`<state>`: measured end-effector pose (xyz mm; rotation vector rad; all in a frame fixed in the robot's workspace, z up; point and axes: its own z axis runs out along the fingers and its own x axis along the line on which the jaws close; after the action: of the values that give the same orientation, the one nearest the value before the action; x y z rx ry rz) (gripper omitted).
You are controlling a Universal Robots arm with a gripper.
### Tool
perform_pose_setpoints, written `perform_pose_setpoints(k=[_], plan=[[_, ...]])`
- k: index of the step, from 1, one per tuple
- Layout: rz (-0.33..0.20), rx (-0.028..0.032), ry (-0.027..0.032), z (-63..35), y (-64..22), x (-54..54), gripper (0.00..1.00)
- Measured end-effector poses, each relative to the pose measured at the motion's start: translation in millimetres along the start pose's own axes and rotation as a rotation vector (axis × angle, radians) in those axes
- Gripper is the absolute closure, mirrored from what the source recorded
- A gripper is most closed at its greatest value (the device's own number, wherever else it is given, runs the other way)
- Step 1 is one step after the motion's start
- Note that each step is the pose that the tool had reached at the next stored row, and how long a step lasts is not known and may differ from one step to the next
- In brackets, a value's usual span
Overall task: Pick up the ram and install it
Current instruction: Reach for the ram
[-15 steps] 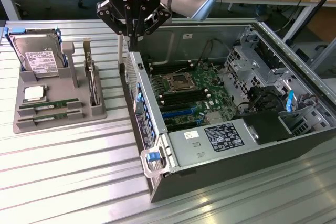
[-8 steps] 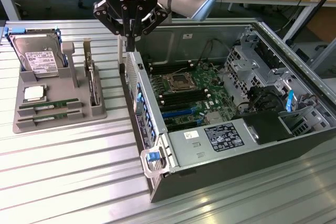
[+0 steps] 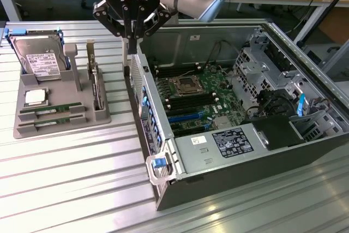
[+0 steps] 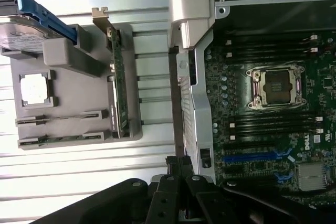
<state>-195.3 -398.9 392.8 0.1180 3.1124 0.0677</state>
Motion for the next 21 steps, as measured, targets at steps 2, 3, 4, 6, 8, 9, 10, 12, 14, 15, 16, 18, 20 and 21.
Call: perform_pose_setpoints(k=[2,3,4,6,8,9,10,12,14,15,16,18,20,21], plan=[[0.0,0.0,0.0,0.0,-0.2,2.9,0.89],[0.0,0.0,0.0,0.1,-0.3,4.4,0.89],[0.0,0.0001,0.0001,0.0,-0.5,5.6,0.89],[0.0,0.0001,0.0001,0.1,-0.6,8.0,0.89],[0.0,0.0,0.0,0.2,-0.8,10.4,0.89],[0.0,0.0001,0.0001,0.2,-0.9,11.4,0.89],[0.0,0.0001,0.0001,0.2,-1.0,13.1,0.89],[0.0,0.0001,0.0001,0.3,-1.3,17.4,0.89],[0.0,0.0,0.0,0.4,-1.6,20.2,0.89],[0.0,0.0,0.0,0.4,-1.7,21.8,0.89],[0.0,0.0001,0.0001,0.4,-1.8,22.9,0.89],[0.0,0.0001,0.0001,0.4,-2.0,25.5,0.89],[0.0,0.0,0.0,0.4,-2.1,27.1,0.89],[0.0,0.0,0.0001,0.4,-2.2,28.3,0.89]])
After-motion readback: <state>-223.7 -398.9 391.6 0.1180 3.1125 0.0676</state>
